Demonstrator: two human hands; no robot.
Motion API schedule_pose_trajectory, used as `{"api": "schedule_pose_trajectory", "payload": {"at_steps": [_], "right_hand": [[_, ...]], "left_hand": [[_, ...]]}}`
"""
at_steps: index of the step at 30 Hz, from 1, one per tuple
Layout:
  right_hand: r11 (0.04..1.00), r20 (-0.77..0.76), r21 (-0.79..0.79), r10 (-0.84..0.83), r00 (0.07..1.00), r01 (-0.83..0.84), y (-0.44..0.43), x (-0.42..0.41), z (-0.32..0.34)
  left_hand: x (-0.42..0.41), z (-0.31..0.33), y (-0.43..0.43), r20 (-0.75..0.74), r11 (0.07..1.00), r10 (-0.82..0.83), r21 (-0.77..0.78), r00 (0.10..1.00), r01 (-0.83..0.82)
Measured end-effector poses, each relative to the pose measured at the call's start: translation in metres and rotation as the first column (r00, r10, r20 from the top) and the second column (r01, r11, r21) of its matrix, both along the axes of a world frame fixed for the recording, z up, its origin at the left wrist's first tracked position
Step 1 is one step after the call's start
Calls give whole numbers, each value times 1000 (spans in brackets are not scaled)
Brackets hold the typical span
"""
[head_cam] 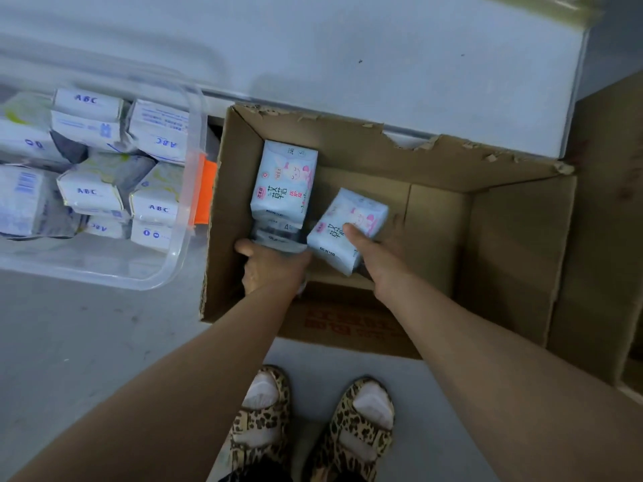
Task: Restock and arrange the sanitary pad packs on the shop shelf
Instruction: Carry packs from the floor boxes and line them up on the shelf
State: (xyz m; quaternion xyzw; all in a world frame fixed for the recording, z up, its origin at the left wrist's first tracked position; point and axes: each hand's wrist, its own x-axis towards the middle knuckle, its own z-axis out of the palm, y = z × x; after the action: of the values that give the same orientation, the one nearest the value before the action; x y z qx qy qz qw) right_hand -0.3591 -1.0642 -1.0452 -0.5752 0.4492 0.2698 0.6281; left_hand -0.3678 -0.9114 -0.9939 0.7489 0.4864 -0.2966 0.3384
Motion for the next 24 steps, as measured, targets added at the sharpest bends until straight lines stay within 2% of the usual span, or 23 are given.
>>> {"api": "schedule_pose_trajectory", "payload": {"at_steps": [4,9,12,16,24], "right_hand": [[999,50,-32,-31,998,32,-30,-17,52],[994,69,26,-105,992,104,-51,-36,136],[984,89,72,-170,981,164,-59,-43,190],[964,158,112,-259,953,243,-65,-42,278],[923,307,208,-376,874,324,-77,-39,503]], "left_hand": [[-14,47,3,136,992,-35,-113,990,51],[-17,125,20,221,931,120,-363,968,-33],[-11,186,24,227,845,234,-529,945,-82],[-2,272,25,229,703,282,-710,932,-38],[11,464,36,267,495,264,-862,927,108]]}}
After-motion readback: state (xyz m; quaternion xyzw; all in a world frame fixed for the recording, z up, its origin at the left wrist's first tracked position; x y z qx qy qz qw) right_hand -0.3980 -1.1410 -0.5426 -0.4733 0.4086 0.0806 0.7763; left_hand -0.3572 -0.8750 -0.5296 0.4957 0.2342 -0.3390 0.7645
